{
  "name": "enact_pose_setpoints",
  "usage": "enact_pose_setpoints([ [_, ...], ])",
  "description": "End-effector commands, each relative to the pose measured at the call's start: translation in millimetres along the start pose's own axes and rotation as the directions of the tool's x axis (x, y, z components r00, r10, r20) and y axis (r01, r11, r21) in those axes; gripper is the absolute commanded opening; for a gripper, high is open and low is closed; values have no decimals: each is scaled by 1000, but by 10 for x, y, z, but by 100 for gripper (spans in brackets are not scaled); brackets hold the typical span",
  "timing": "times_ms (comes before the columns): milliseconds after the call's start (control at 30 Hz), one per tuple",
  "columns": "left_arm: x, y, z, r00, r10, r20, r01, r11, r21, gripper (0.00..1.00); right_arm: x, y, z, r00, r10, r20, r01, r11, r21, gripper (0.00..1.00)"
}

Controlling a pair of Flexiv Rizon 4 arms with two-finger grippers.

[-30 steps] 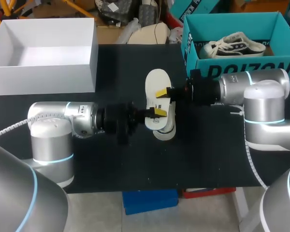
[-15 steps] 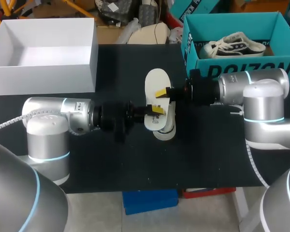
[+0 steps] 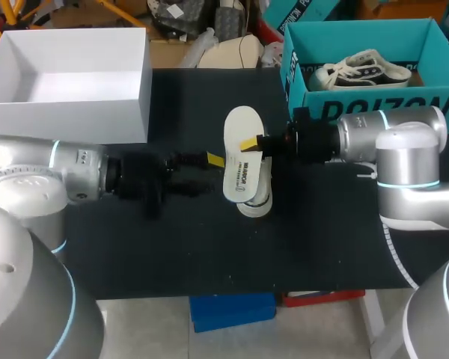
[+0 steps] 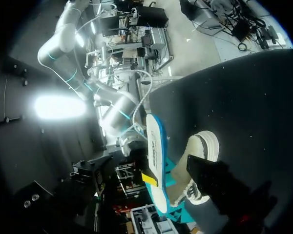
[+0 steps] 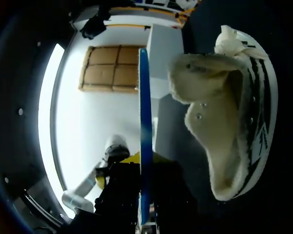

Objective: Take the shoe out of the shoebox, open the shoe tongue, remove and reinsert the insole, then place the shoe into the shoebox

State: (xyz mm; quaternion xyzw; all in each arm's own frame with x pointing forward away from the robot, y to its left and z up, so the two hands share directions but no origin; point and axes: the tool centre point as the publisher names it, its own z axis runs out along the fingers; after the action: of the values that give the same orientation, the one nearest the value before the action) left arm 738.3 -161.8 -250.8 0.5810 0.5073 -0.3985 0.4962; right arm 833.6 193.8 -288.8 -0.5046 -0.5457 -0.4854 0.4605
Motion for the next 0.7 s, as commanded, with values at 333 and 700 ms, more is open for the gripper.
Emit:
enact_pose_setpoints([
  [333, -365, 24, -214, 828, -54, -557, 54, 998, -17, 100, 0, -6, 11, 1000, 0, 3, 0, 1000, -2, 0],
  [700, -588, 212, -62, 737, -64, -673, 63, 998, -27, 100, 0, -6, 11, 1000, 0, 3, 0, 1000, -2, 0],
])
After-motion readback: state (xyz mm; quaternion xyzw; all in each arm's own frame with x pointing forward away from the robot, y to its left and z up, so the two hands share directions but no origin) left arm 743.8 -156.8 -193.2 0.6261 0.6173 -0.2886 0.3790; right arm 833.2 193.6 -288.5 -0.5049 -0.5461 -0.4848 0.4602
